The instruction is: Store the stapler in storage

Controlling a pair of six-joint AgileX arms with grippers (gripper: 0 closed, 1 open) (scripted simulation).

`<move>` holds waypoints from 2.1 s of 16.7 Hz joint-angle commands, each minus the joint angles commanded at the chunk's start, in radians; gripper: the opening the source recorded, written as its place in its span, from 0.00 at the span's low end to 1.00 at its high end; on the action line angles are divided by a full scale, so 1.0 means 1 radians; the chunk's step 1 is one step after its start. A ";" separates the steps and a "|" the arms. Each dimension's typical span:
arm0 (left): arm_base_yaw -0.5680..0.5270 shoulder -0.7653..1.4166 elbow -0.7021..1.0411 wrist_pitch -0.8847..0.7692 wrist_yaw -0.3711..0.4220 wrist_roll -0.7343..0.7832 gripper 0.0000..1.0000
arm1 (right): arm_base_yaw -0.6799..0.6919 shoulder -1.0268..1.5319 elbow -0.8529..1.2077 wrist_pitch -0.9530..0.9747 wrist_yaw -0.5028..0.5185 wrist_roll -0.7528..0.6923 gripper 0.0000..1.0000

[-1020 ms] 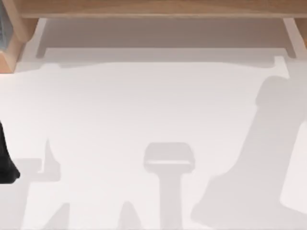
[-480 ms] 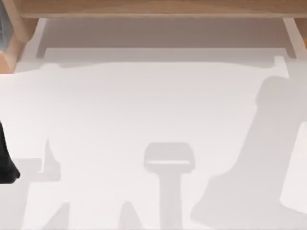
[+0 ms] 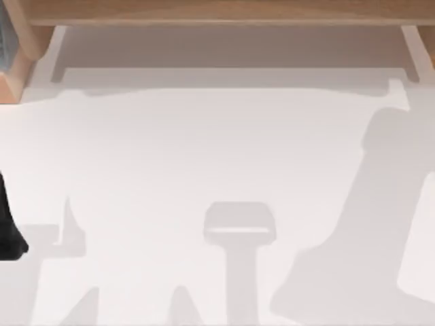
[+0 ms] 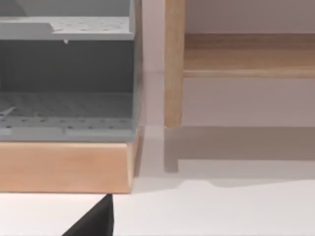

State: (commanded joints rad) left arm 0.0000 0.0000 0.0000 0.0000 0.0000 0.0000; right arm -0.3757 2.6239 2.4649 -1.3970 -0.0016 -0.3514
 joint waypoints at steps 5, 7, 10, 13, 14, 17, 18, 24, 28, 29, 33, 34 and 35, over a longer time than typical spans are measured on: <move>0.000 0.000 0.000 0.000 0.000 0.000 1.00 | -0.014 -0.054 -0.027 0.010 -0.029 0.006 1.00; 0.000 0.000 0.000 0.000 0.000 0.000 1.00 | -0.031 -0.136 -0.063 0.052 -0.072 0.016 1.00; 0.000 0.000 0.000 0.000 0.000 0.000 1.00 | -0.076 -0.269 -0.144 0.191 -0.146 0.021 1.00; 0.000 0.000 0.000 0.000 0.000 0.000 1.00 | -0.176 -0.365 -0.280 0.425 -0.214 -0.018 1.00; 0.000 0.000 0.000 0.000 0.000 0.000 1.00 | -0.218 -0.386 -0.338 0.524 -0.235 -0.045 1.00; 0.000 0.000 0.000 0.000 0.000 0.000 1.00 | -0.351 -0.427 -0.548 0.886 -0.295 -0.161 1.00; 0.000 0.000 0.000 0.000 0.000 0.000 1.00 | -0.394 -0.436 -0.627 1.025 -0.315 -0.208 1.00; 0.000 0.000 0.000 0.000 0.000 0.000 1.00 | -0.556 -0.490 -1.158 1.927 -0.443 -0.562 1.00; 0.000 0.000 0.000 0.000 0.000 0.000 1.00 | -0.567 -0.540 -1.513 2.438 -0.535 -0.821 1.00; 0.000 0.000 0.000 0.000 0.000 0.000 1.00 | -0.561 -0.549 -1.593 2.540 -0.557 -0.882 1.00; 0.000 0.000 0.000 0.000 0.000 0.000 1.00 | -0.501 -0.567 -1.856 2.846 -0.634 -1.079 1.00; 0.000 0.000 0.000 0.000 0.000 0.000 1.00 | -0.477 -0.569 -1.905 2.897 -0.652 -1.113 1.00; 0.000 0.000 0.000 0.000 0.000 0.000 1.00 | -0.451 -0.571 -1.946 2.936 -0.668 -1.141 1.00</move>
State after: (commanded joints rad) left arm 0.0000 0.0000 0.0000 0.0000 0.0000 0.0000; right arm -0.8266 2.0526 0.5185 1.5394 -0.6700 -1.4923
